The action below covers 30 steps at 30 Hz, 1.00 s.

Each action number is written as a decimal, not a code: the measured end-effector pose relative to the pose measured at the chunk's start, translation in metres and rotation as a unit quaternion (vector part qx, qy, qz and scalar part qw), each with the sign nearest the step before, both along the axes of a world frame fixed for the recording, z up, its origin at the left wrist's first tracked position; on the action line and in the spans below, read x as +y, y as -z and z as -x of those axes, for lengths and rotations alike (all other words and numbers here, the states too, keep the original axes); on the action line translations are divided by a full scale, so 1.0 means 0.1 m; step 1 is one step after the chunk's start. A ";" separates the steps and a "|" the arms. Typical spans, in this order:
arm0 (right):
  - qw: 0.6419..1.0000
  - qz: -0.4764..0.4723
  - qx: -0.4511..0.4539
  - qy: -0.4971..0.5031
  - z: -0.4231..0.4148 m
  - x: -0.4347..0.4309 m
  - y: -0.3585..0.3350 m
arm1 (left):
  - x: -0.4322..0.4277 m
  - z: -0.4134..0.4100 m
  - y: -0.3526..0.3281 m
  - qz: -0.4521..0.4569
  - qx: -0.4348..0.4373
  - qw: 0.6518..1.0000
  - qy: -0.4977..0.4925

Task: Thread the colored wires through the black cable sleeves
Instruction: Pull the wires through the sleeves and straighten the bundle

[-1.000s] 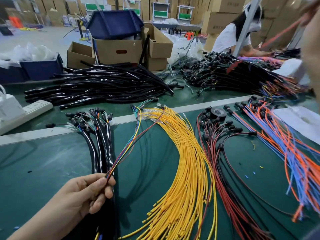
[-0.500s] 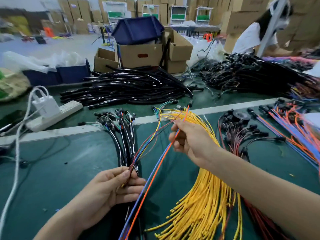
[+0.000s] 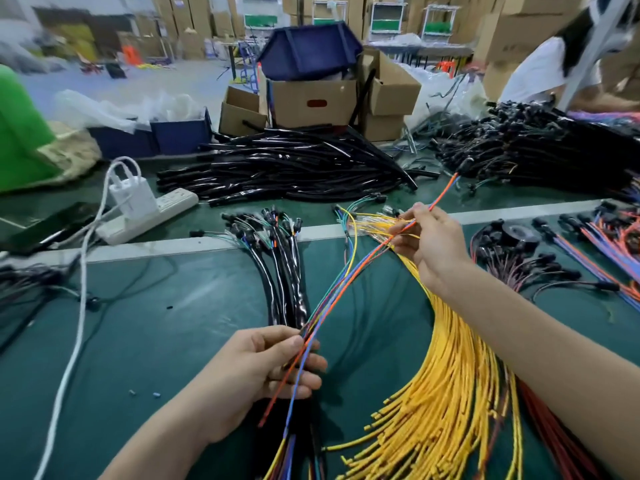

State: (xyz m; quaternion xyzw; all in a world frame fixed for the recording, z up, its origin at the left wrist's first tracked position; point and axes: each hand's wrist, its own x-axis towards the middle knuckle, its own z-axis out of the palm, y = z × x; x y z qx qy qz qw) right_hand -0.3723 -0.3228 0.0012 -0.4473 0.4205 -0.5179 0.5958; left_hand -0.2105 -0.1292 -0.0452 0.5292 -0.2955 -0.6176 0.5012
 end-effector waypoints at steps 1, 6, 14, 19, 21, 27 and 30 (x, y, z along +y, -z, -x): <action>1.000 0.000 0.001 0.010 0.00 -0.03 0.01 | 0.00 0.00 0.00 -0.001 0.004 1.000 -0.001; 0.999 0.017 0.026 0.021 -0.01 -0.10 0.11 | 0.01 -0.01 0.00 -0.006 0.029 0.999 -0.019; 0.993 -0.042 0.105 -0.016 0.09 -0.30 0.11 | 0.02 -0.05 -0.01 -0.005 0.068 0.997 -0.038; 0.784 0.144 0.603 -0.029 0.25 -0.20 -0.15 | 0.04 -0.05 0.01 0.038 0.026 0.998 -0.037; 0.720 0.357 0.594 -0.027 0.13 0.11 -0.25 | 0.03 -0.05 0.02 0.064 -0.032 0.997 -0.018; 0.565 0.552 0.490 -0.368 -0.40 0.87 0.12 | -0.01 -0.18 0.04 0.081 -0.104 0.989 -0.064; 0.655 0.556 0.400 -0.320 -0.48 0.84 0.27 | -0.02 -0.28 0.02 0.059 -0.031 0.991 -0.119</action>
